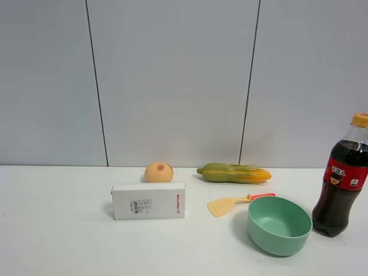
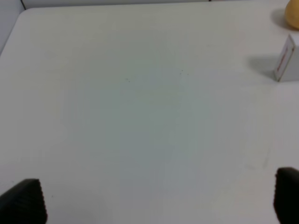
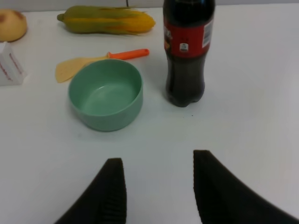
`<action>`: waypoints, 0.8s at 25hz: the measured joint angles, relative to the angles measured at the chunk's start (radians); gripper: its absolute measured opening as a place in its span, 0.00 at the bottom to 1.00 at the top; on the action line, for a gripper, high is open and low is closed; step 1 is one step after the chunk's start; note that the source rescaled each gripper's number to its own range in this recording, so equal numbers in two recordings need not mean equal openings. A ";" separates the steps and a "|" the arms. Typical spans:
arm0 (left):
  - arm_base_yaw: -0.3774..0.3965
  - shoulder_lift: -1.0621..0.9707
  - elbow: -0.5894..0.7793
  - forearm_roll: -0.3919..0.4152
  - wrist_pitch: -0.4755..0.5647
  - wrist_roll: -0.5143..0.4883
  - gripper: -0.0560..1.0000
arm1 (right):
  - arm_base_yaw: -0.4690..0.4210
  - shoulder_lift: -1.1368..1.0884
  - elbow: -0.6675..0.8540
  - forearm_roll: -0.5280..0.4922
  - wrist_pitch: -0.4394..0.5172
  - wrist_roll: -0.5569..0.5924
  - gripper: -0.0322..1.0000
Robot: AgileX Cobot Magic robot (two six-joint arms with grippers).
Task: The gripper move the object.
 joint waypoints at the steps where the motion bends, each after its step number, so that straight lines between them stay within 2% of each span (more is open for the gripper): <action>1: 0.000 0.000 0.000 0.000 0.000 0.000 1.00 | 0.000 0.000 0.000 -0.002 0.000 0.005 0.15; 2: 0.000 0.000 0.000 0.000 0.000 0.000 1.00 | 0.000 0.000 0.000 -0.004 0.000 0.005 0.24; 4: 0.000 0.000 0.000 0.000 0.000 0.000 1.00 | 0.000 0.000 0.000 -0.004 0.000 0.008 0.50; 5: 0.000 0.000 0.000 0.000 0.000 0.000 1.00 | 0.000 0.000 0.000 -0.004 0.000 0.008 0.60; 7: 0.000 0.000 0.000 0.000 0.000 0.000 1.00 | 0.000 0.000 0.000 -0.004 0.000 0.008 0.72; 10: 0.000 0.000 0.000 0.000 0.000 0.000 1.00 | 0.000 0.000 0.000 -0.004 0.000 0.008 0.78; 20: 0.000 0.000 0.000 0.000 0.000 0.000 1.00 | 0.000 0.000 0.000 -0.004 0.000 0.008 0.79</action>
